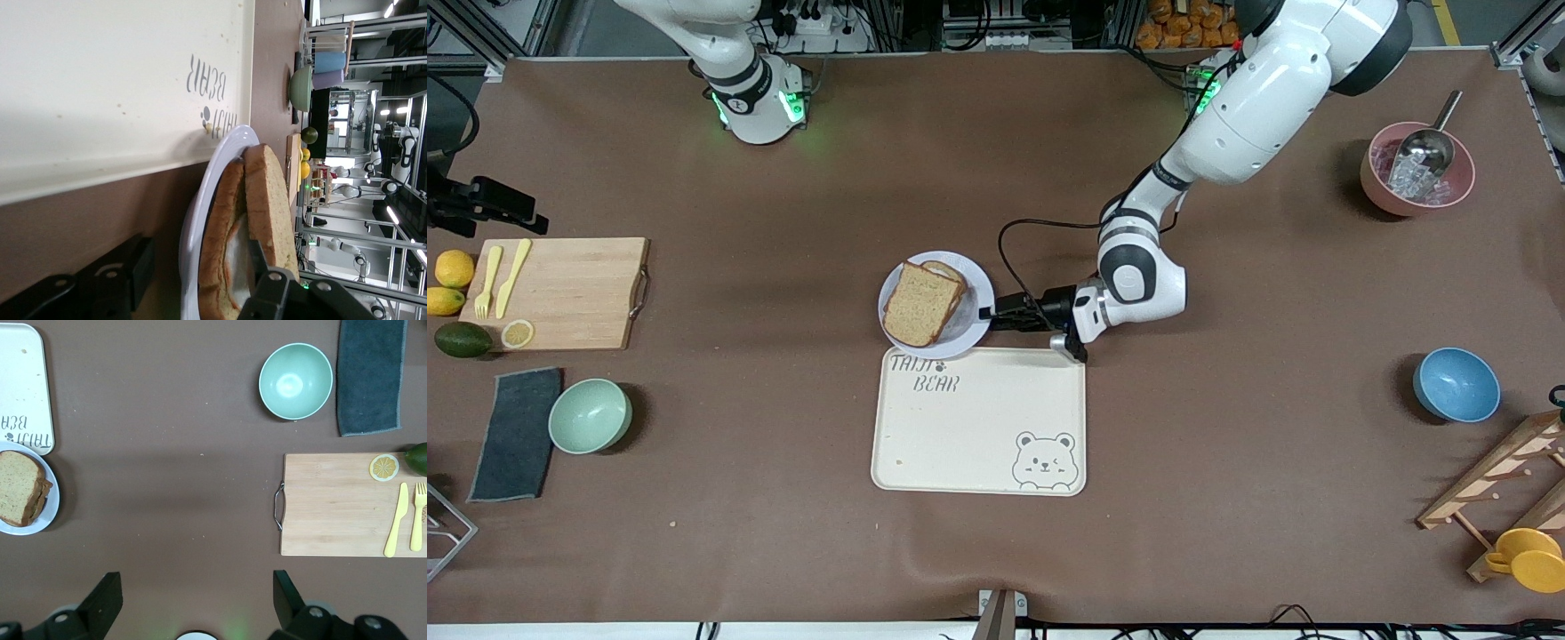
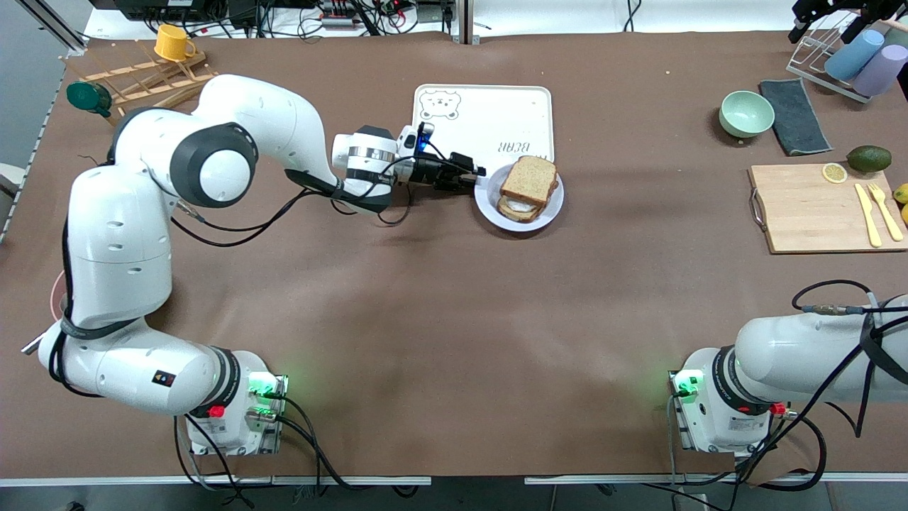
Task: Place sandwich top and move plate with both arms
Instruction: 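Grasp the white plate rim with the left gripper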
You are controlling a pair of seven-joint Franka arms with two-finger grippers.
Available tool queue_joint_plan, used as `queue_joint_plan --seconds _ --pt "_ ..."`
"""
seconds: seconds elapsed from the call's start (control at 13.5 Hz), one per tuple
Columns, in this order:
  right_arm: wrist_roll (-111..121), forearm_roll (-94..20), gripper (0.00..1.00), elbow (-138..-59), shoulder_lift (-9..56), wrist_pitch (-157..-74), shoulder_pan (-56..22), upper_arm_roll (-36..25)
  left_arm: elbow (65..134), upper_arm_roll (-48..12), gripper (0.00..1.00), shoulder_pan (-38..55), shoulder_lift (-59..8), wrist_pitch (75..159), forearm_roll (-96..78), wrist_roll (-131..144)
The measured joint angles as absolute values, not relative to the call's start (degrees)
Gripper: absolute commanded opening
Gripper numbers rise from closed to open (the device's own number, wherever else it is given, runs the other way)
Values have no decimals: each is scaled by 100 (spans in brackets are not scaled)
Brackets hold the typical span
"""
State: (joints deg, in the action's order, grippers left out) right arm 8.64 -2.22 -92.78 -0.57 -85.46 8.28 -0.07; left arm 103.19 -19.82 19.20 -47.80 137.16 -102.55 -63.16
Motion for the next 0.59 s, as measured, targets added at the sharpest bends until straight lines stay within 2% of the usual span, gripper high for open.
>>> queue_joint_plan --seconds 0.59 --pt "849 -222 100 -9283 48 -8545 825 -7 10228 -1979 43 2027 -4886 13726 -10272 -6750"
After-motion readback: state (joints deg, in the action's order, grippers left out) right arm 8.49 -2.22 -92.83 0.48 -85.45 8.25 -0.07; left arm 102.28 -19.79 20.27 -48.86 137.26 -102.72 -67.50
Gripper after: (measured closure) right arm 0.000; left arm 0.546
